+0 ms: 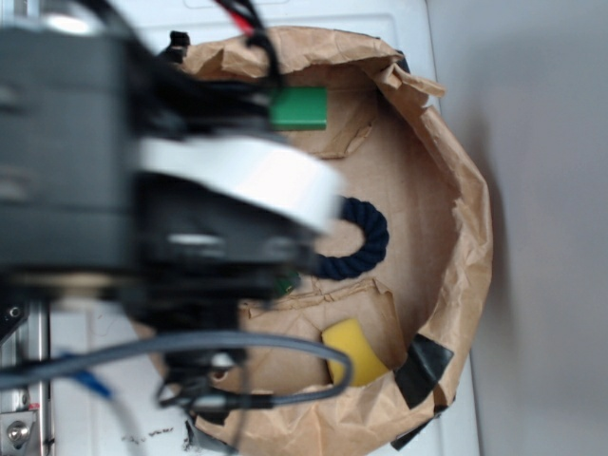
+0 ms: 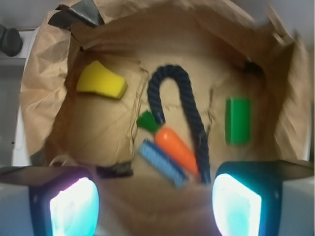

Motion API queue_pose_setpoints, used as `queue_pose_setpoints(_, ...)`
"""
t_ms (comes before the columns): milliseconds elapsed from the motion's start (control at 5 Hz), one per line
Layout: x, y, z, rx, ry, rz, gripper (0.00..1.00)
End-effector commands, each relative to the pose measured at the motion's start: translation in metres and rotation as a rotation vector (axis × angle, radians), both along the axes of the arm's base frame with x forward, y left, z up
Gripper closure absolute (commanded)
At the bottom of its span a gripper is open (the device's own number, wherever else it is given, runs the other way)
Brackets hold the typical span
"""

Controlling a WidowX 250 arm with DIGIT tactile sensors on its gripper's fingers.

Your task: Grab the blue rope.

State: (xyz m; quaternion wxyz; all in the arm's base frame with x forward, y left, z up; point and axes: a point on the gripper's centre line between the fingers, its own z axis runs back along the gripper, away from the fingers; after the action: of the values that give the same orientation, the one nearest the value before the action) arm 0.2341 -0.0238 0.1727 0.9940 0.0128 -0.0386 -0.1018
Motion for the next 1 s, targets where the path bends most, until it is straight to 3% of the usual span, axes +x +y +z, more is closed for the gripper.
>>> queue_pose_setpoints(0,0.017,-0.011,-0.001,-0.042,-0.003,-0.091,0.0)
queue_pose_setpoints(600,0.017,-0.011,-0.001,-0.042,-0.003,-0.091,0.0)
queue_pose_setpoints(800,0.021,-0.007,-0.026,-0.016,-0.019,-0.082,0.0)
